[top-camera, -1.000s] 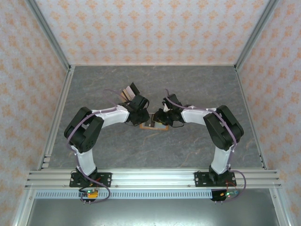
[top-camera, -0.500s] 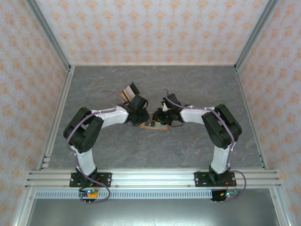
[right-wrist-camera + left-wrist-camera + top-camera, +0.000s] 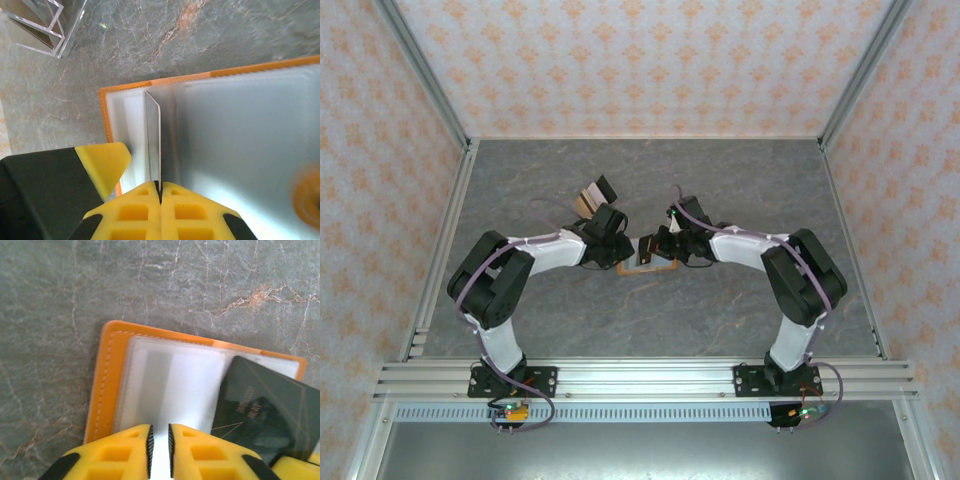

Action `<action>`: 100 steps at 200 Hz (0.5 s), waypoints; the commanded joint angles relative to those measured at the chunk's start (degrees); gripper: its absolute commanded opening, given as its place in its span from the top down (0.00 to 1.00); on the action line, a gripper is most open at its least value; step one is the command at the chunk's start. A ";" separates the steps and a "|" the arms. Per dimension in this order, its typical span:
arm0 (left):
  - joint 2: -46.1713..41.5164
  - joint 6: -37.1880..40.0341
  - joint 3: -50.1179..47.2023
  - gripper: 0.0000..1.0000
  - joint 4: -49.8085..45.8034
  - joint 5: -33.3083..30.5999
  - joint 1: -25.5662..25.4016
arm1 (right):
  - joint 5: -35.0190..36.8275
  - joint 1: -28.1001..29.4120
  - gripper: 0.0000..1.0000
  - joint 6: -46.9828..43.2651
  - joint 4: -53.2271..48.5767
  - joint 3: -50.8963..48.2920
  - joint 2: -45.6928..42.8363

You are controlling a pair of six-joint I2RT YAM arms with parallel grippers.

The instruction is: Take the credit cards out of the card holder

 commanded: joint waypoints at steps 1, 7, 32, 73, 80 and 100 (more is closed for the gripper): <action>-3.09 0.00 -0.48 0.75 -2.63 -0.04 0.88 | 4.42 -0.33 0.99 -4.55 -2.36 -1.82 -3.35; -3.94 0.25 -0.34 0.74 -2.98 -0.07 0.98 | 4.17 -0.45 1.00 -5.04 -2.26 -2.10 -4.13; -8.75 0.98 -0.75 0.62 -3.51 0.32 2.11 | 2.75 -0.82 1.00 -6.32 0.15 -3.03 -8.15; -18.66 1.59 -4.31 0.39 -1.12 4.55 5.79 | -5.77 -2.74 1.00 -5.71 5.70 -1.82 -13.14; -20.00 1.41 -5.09 0.34 0.08 5.89 6.42 | -8.70 -3.50 1.00 -4.36 7.51 -1.34 -12.92; -23.06 -1.25 -7.82 0.25 7.24 12.05 8.33 | -15.56 -5.61 1.00 1.38 13.08 0.07 -11.48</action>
